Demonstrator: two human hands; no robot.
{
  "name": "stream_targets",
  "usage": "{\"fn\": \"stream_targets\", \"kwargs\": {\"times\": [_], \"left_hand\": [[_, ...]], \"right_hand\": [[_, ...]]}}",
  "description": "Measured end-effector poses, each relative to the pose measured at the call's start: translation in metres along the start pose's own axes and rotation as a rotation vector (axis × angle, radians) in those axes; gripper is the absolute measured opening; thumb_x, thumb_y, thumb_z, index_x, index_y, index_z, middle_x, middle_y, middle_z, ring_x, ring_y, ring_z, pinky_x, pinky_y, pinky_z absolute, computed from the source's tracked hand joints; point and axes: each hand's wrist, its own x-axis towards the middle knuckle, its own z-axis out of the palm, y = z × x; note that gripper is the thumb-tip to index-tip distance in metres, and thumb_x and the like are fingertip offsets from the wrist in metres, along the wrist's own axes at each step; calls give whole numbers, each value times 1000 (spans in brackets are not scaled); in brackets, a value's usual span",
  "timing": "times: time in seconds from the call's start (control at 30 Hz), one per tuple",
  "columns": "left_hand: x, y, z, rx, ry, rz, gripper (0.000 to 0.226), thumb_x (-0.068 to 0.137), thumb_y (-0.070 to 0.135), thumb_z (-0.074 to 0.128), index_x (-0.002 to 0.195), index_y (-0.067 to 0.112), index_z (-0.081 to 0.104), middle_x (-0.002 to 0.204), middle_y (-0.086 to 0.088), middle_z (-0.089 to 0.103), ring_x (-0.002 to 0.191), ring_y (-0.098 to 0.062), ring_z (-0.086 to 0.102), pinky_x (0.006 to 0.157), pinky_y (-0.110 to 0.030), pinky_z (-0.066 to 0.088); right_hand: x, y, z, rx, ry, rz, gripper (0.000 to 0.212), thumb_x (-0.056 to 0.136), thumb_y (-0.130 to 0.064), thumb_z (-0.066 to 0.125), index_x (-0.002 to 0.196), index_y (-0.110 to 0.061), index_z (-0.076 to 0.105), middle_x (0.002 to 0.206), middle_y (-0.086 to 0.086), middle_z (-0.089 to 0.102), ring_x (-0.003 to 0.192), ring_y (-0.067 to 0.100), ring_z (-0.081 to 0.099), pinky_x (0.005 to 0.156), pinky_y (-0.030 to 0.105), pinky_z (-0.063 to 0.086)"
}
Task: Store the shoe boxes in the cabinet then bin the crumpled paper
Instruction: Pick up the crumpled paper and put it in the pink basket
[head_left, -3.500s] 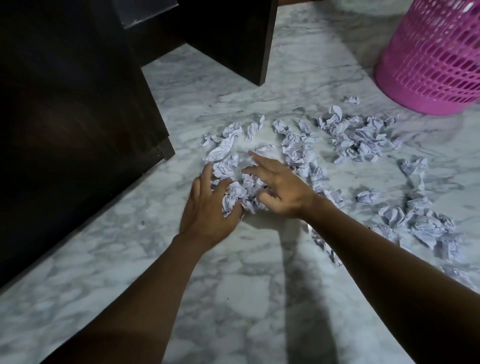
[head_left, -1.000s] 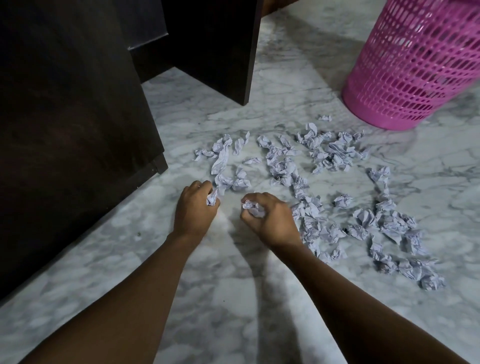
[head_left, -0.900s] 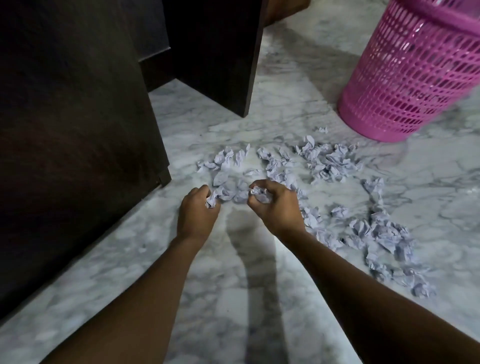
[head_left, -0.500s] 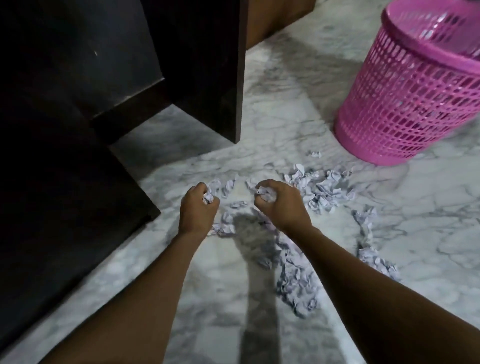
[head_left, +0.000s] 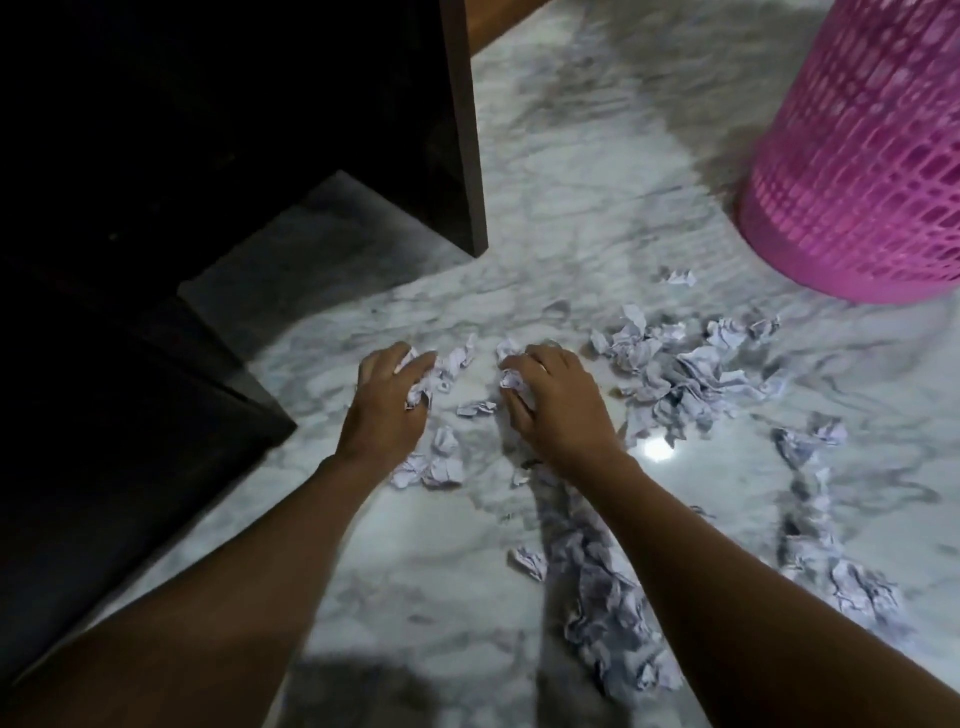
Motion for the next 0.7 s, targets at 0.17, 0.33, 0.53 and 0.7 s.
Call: {"fn": "stream_targets", "kwargs": {"times": [0.17, 0.33, 0.53, 0.7], "left_hand": [[1, -4, -3, -35, -144, -48, 51, 90, 36, 59, 140, 31, 51, 160, -2, 25, 147, -29, 12, 120, -45, 19], [-5, -8, -30, 117, -361, 64, 98, 66, 90, 32, 149, 40, 31, 164, 1, 11, 151, -24, -2, 122, -49, 1], [-30, -18, -32, 244, -484, 223, 138, 41, 102, 46, 154, 41, -4, 164, 5, -15, 151, -19, -9, 122, -49, -1], [-41, -16, -17, 213, -346, 297, 126, 54, 97, 50, 154, 40, -1, 164, 0, -5, 151, -24, -2, 120, -55, 5]], "right_hand": [[3, -3, -9, -29, -174, -59, 42, 91, -36, 51, 127, -16, 60, 131, 11, 58, 121, 32, 50, 102, 45, 41], [0, -9, -30, -48, -466, 31, 90, 73, -82, 37, 148, -31, 34, 157, 6, 30, 145, 27, 25, 112, 65, 22], [-14, -19, -32, -161, -689, -58, 135, 46, -102, 40, 156, -34, 0, 164, 13, 0, 150, 36, -1, 115, 70, 3], [-29, -21, -23, -180, -485, -158, 108, 68, -84, 59, 154, -27, 28, 156, 17, 30, 141, 35, 27, 116, 53, 26]]}}
